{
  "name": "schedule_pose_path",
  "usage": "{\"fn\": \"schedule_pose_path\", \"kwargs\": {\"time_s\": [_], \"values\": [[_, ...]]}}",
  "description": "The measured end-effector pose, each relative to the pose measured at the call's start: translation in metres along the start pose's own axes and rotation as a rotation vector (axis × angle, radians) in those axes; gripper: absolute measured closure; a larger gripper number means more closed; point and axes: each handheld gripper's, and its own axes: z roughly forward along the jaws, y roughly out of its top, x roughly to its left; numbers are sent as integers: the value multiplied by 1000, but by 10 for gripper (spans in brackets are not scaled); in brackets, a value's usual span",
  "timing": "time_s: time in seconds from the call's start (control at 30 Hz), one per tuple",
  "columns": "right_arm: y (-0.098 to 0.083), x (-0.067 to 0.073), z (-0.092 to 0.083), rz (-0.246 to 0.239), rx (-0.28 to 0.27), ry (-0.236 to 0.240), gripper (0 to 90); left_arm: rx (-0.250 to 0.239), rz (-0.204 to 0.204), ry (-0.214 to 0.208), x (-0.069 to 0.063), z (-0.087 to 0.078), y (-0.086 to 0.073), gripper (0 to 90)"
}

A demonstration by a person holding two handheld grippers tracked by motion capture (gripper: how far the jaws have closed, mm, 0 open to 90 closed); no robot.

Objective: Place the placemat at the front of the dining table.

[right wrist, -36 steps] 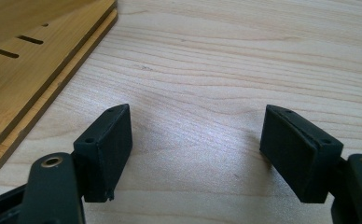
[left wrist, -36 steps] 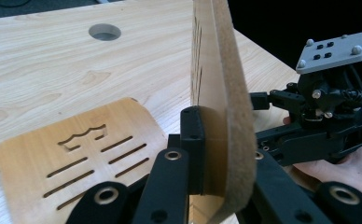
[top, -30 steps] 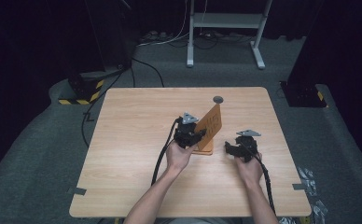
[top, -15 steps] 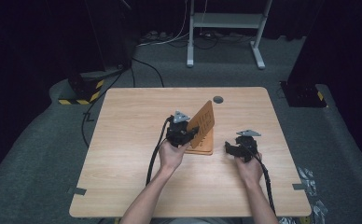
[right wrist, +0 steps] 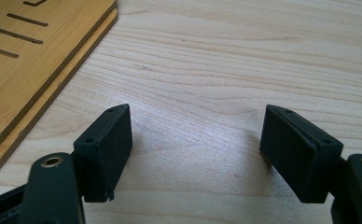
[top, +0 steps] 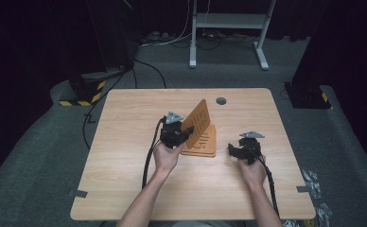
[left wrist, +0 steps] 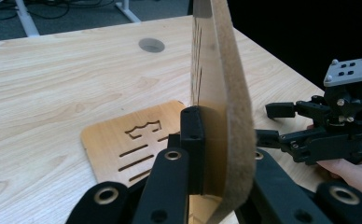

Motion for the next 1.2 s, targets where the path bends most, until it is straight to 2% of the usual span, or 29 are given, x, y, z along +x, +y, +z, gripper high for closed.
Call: {"fn": "schedule_pose_path", "kwargs": {"time_s": [0.97,1.2], "values": [[0,0,0,-3,-1,1,252,-34,-21,40,18,-20,-3,859],[0,0,0,-4,0,1,252,-41,-38,51,22,-25,-4,859]]}}
